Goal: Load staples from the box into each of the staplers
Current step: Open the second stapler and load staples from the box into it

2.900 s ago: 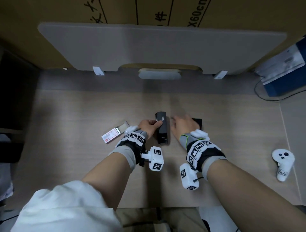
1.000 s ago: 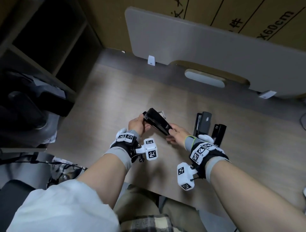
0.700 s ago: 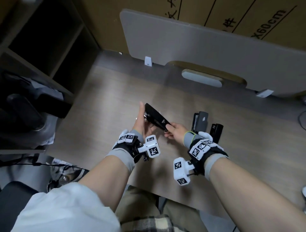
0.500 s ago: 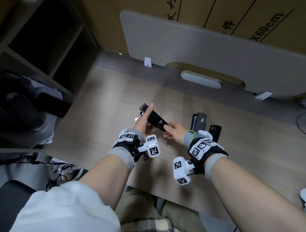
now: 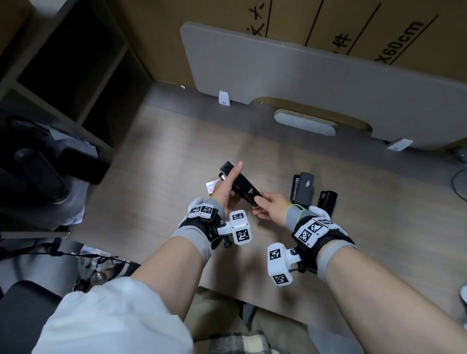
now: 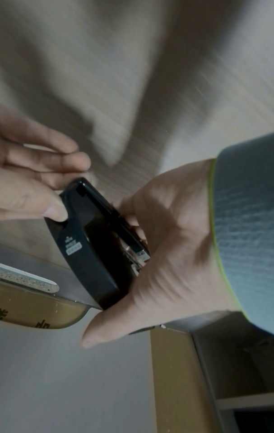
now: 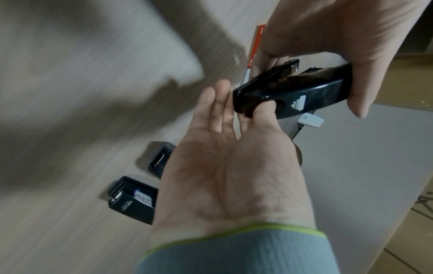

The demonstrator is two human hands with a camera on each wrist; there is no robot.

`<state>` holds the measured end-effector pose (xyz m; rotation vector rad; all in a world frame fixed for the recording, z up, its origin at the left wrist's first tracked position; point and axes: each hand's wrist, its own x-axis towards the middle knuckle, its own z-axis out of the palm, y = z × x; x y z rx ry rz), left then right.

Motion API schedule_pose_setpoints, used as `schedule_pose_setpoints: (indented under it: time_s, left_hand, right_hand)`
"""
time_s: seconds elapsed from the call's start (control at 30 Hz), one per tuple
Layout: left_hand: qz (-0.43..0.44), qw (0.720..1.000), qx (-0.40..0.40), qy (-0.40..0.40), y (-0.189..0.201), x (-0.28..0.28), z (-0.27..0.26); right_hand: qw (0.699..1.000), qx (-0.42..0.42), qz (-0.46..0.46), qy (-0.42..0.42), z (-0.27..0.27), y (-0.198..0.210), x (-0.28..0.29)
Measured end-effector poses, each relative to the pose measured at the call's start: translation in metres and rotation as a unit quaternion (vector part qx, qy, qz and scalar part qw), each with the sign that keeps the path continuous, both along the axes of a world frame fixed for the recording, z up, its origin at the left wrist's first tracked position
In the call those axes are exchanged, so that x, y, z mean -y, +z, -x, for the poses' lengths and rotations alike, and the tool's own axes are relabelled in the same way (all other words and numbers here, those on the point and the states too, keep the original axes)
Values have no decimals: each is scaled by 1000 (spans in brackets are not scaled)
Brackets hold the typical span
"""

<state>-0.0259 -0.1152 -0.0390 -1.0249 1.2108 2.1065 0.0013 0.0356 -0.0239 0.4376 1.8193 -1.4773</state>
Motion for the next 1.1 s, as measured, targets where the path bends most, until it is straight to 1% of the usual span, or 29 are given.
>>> schedule_pose_setpoints:
  time_s: [0.07,0.13,0.27,0.47,0.53,0.63,0.67,0.73,0.8,0.83,0.87,0.93,0.97,1.0,1.07,1.1]
  left_hand:
    - [8,1000,16,-2,-2,2,2]
    - [11,1000,24,4,-2,3,4]
    - [10,1000,-4,16,1,0,6]
    - [22,1000,0,-20,1,-4,2]
    - [40,999,-2,-33,2,-5,0]
    - [79,993,4,-84,4,-10,-2]
    - [77,992,-1,-103,5,-13,-4]
    - [48,989,5,-142,5,-18,-10]
    - [8,989,23,-144,12,-22,-16]
    - [12,990,30,-135,14,-20,-17]
    - [46,991,28,-126,12,-16,-16]
    - [149,983,-21,-103,5,-4,-15]
    - [183,975,-48,-113,2,3,-16]
    - [208,964,-73,-150,-2,8,-17]
    - [262,930,-106,-233,-5,11,-21]
    - [288,916,-121,-250,-3,9,-21]
  right_hand:
    - [999,31,21,-13,0,1,2]
    - [999,38,26,-19,2,3,4]
    - [999,34,9,-25,7,6,7]
    - [998,50,-30,-33,11,9,1]
    - [998,29,-59,-3,8,7,-4]
    - [995,-28,-93,26,6,12,-8]
    - [993,-45,-101,47,6,15,-6]
    - [977,-83,-156,123,8,20,-1]
    - [957,-110,-211,165,10,20,-2]
    - [951,-112,-228,175,10,21,-4]
    - [948,-106,-238,181,10,20,-6]
    - [944,-85,-255,193,9,21,-12]
    - [941,-76,-263,201,7,22,-13]
    - [937,-72,-270,209,6,22,-13]
    - [932,-72,-275,225,6,23,-13]
    - [930,-73,-278,230,6,25,-12]
